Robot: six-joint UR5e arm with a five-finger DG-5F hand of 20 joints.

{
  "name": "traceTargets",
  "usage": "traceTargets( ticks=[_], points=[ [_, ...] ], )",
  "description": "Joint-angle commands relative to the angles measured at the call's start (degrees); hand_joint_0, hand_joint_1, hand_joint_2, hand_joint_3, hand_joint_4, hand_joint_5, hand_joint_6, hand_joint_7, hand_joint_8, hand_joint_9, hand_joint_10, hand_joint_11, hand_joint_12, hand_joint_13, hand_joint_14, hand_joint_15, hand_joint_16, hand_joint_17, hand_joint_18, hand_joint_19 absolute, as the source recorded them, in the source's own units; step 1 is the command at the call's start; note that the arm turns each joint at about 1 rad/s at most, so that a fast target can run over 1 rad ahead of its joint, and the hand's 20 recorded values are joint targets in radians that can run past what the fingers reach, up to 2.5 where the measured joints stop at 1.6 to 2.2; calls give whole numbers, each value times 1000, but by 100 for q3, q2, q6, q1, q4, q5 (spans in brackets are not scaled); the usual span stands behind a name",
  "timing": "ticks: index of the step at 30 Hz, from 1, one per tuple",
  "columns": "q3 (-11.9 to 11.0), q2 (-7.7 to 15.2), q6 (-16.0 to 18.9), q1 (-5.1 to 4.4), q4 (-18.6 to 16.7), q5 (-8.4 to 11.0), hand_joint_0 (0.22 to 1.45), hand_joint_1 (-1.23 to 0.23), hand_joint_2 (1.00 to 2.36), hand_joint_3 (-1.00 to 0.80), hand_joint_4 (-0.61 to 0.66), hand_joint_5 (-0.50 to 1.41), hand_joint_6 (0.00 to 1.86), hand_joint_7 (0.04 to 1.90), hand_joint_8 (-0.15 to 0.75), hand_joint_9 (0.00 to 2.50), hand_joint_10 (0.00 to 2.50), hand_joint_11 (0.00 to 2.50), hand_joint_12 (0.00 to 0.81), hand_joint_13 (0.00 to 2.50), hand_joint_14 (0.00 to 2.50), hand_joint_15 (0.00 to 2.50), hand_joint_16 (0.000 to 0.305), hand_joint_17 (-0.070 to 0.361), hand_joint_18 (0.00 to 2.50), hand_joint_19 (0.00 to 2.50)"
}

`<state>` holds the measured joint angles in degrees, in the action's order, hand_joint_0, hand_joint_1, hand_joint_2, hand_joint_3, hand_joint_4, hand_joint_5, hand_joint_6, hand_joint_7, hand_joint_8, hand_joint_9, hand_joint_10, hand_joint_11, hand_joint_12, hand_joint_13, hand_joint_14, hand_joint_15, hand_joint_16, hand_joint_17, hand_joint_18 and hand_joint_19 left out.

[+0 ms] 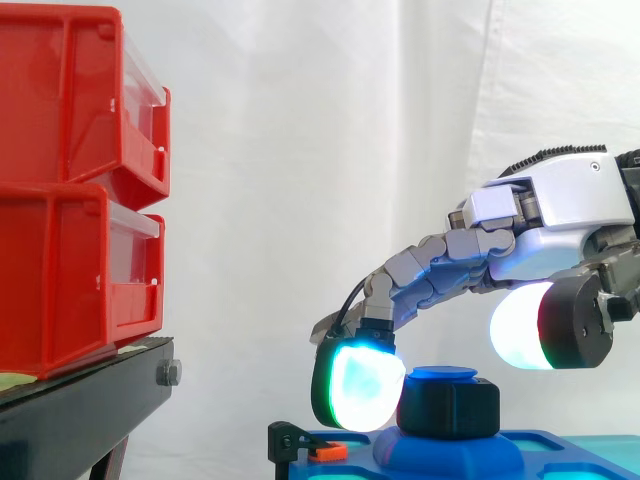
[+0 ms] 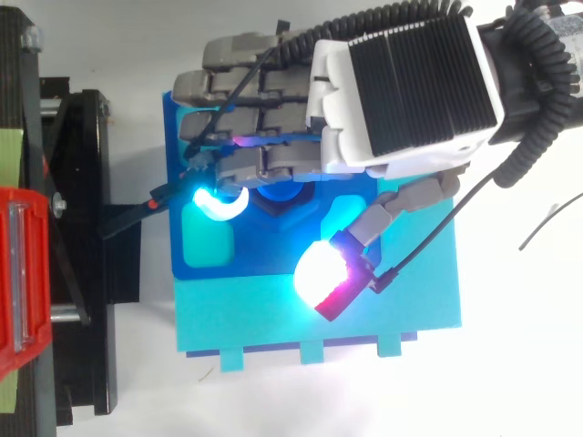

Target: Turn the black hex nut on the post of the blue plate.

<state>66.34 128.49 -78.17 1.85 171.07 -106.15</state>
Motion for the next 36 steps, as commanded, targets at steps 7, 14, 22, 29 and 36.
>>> traceTargets(
  ticks=[7, 14, 22, 29, 36],
  points=[
    [-7, 0, -40, 44, -21, -55, 463, -386, 1000, -500, 197, -182, 503, 863, 272, 343, 0, 0, 393, 172, 0, 0, 55, 124, 126, 169],
    [1, 0, -40, 70, -39, -107, 463, -389, 1000, -500, 196, -182, 503, 863, 273, 345, 0, 0, 393, 173, 0, 0, 55, 124, 126, 168],
    [1, 0, -40, 132, -57, -195, 465, -399, 1000, -500, 195, -183, 503, 866, 272, 344, 0, 0, 392, 175, 0, 0, 55, 123, 128, 167],
    [-7, 0, -40, 193, -65, -266, 465, -400, 1000, -500, 194, -184, 503, 860, 271, 344, 0, 0, 392, 175, 0, 0, 55, 123, 132, 164],
    [-7, 0, -40, 237, -101, -345, 464, -403, 1000, -500, 198, -184, 503, 869, 272, 341, 0, 0, 391, 175, 0, 0, 55, 124, 133, 172]
  ],
)
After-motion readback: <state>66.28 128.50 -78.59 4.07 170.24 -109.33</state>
